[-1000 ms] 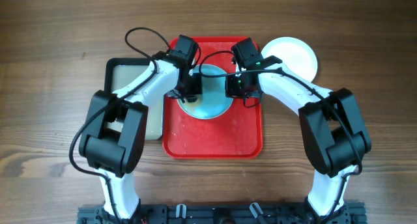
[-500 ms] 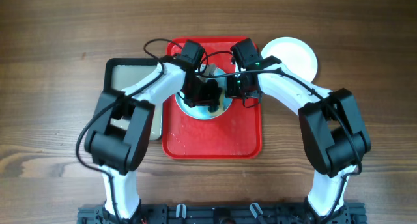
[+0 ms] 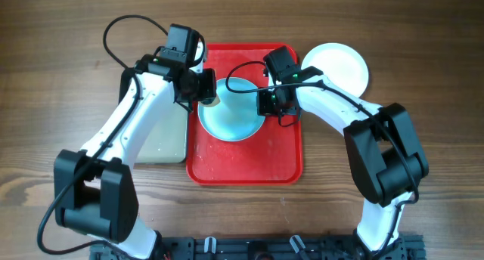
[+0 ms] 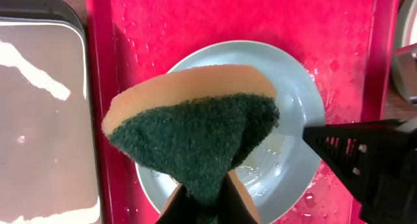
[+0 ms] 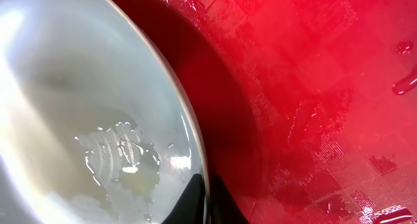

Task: Clean dirty plates on tray and stack at the side
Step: 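Scrub the light-blue plate with the sponge in the left gripper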

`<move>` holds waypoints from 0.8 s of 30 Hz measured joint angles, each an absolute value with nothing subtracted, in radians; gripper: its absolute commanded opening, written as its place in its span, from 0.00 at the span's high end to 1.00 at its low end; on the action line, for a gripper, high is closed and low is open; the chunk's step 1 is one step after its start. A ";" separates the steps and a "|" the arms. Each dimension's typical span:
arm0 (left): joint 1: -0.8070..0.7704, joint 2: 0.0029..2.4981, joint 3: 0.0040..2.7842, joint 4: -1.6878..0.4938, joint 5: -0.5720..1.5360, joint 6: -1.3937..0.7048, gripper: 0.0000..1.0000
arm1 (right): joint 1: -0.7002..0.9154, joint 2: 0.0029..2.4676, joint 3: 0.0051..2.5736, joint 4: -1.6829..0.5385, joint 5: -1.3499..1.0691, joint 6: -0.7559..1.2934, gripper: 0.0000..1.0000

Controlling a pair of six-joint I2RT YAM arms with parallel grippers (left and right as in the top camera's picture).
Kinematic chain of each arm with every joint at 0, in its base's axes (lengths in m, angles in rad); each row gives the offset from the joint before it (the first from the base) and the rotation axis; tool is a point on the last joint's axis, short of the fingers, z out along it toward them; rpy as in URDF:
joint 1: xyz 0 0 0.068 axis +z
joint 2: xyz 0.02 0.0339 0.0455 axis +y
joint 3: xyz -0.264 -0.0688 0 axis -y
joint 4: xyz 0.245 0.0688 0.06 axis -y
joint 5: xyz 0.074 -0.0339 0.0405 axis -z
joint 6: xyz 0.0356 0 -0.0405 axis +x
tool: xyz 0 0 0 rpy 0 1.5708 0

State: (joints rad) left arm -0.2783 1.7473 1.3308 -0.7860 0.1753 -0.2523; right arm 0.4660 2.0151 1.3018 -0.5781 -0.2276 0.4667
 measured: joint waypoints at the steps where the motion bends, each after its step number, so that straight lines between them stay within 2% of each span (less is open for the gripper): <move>1: -0.278 1.756 1.331 -0.786 0.175 -0.252 0.96 | 0.466 2.015 1.302 -0.578 -0.228 0.467 0.95; 18: -0.317 1.975 1.282 -0.717 0.183 -0.252 0.96 | 0.466 2.015 1.302 -0.576 -0.228 0.467 0.96; 24: -0.318 1.994 1.282 -0.662 0.319 -0.249 0.96 | 0.466 2.015 1.302 -0.576 -0.226 0.467 0.96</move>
